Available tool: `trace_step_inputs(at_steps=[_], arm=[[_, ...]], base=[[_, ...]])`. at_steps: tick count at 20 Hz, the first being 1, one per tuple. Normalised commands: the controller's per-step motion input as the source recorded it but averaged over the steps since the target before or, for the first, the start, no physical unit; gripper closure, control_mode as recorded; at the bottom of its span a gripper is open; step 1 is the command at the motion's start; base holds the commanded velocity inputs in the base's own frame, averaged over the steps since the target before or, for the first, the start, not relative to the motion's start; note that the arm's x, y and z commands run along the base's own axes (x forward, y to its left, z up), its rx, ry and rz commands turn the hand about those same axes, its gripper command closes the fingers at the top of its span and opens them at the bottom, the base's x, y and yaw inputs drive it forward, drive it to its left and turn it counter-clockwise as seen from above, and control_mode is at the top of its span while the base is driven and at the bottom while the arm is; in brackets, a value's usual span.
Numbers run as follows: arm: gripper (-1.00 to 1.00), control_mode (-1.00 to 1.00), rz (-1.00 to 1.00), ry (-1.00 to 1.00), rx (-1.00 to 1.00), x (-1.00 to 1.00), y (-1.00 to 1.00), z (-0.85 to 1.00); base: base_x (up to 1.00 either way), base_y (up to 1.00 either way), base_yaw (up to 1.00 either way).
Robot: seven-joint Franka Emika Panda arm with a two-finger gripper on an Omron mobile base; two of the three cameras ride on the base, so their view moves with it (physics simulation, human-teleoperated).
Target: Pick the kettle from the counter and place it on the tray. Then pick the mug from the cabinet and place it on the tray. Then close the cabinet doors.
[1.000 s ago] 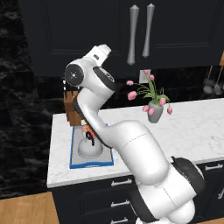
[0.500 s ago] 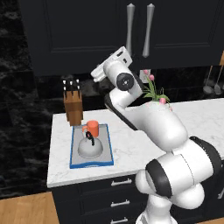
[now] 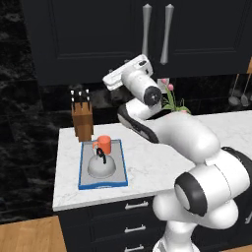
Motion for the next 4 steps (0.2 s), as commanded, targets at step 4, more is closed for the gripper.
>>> trace_step_inputs(at_steps=[4], arm=[[-1.00, -1.00, 0.02, 0.00, 0.02, 0.09, 0.00, 0.00]], base=[[0.00, 0.00, 0.00]])
